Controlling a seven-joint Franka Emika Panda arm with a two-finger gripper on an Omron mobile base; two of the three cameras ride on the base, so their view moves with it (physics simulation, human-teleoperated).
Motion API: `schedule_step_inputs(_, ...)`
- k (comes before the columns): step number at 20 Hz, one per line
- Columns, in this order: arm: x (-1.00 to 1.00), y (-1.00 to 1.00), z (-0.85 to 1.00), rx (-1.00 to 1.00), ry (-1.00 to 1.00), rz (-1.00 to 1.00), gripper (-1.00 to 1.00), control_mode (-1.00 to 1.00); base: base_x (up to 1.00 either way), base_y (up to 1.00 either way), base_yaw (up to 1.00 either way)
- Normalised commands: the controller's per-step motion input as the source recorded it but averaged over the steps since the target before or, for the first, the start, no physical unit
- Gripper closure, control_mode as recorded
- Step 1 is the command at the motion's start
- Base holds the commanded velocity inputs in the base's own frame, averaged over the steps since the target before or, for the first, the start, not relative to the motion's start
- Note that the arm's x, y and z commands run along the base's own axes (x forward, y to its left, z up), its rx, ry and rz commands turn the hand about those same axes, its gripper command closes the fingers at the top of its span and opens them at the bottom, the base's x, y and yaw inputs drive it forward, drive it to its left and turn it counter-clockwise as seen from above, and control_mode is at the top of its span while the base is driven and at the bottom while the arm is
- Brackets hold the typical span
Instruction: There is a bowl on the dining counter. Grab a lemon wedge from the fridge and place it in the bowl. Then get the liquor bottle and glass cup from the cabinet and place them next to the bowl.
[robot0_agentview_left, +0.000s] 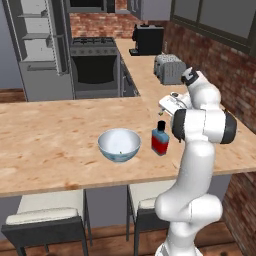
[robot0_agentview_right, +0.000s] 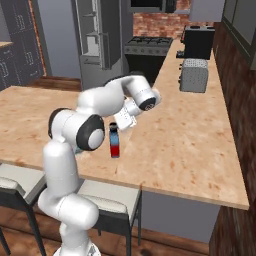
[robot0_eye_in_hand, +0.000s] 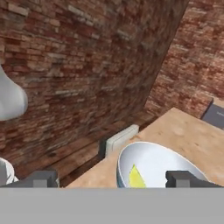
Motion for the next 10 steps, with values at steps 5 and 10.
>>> schedule_step_inputs(5,-0.68,0.17,0.54,0.00,-0.10,0.00,-1.00,-1.00,0.00,0.00,0.00)
schedule_step_inputs(10,-0.76,0.40,0.43,0.00,0.00,-0.03,-1.00,-1.00,0.00,0.00,0.00)
